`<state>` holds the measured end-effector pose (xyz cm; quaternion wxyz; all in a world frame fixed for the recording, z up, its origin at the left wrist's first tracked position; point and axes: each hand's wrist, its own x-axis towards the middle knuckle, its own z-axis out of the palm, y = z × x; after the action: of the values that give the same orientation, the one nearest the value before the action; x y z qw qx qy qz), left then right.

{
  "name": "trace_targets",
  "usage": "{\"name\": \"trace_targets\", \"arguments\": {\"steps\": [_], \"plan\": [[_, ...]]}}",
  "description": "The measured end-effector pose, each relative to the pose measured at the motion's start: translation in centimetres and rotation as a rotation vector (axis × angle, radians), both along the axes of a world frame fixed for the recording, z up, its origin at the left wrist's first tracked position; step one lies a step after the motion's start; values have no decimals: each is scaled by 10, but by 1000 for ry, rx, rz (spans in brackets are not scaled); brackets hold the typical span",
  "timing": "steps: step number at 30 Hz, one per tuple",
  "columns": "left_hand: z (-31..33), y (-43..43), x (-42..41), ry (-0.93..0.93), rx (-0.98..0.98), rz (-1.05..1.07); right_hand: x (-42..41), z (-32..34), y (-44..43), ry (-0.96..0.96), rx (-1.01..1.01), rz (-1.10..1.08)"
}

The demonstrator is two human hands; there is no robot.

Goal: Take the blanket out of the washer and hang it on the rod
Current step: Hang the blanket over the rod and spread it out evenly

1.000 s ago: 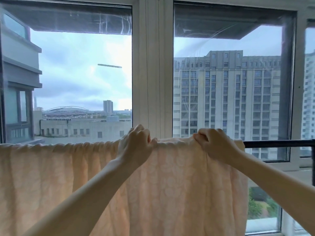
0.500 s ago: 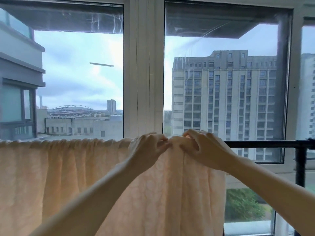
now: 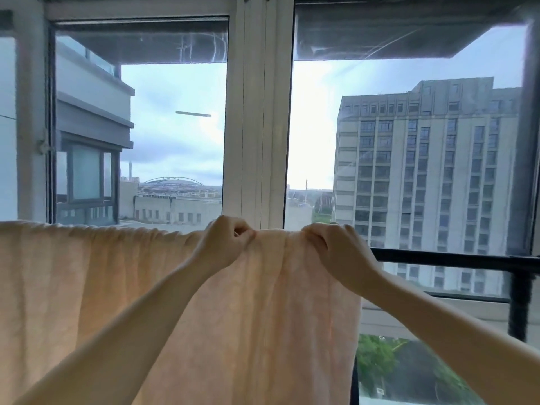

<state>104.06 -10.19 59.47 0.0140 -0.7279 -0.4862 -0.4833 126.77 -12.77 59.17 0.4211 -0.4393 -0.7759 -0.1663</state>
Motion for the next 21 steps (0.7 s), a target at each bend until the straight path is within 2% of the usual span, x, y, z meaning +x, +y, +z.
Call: {"name": "trace_targets", "arguments": {"steps": [7,15,21], "plan": [[1,3,0,-30,5,103,27,13,1,96,15,-45],[3,2,5,-24,34,118,40,10,-2,-11,-62,-103],[4,0,6,-14,-17,13,18,20,-7,-38,-99,-31]]}}
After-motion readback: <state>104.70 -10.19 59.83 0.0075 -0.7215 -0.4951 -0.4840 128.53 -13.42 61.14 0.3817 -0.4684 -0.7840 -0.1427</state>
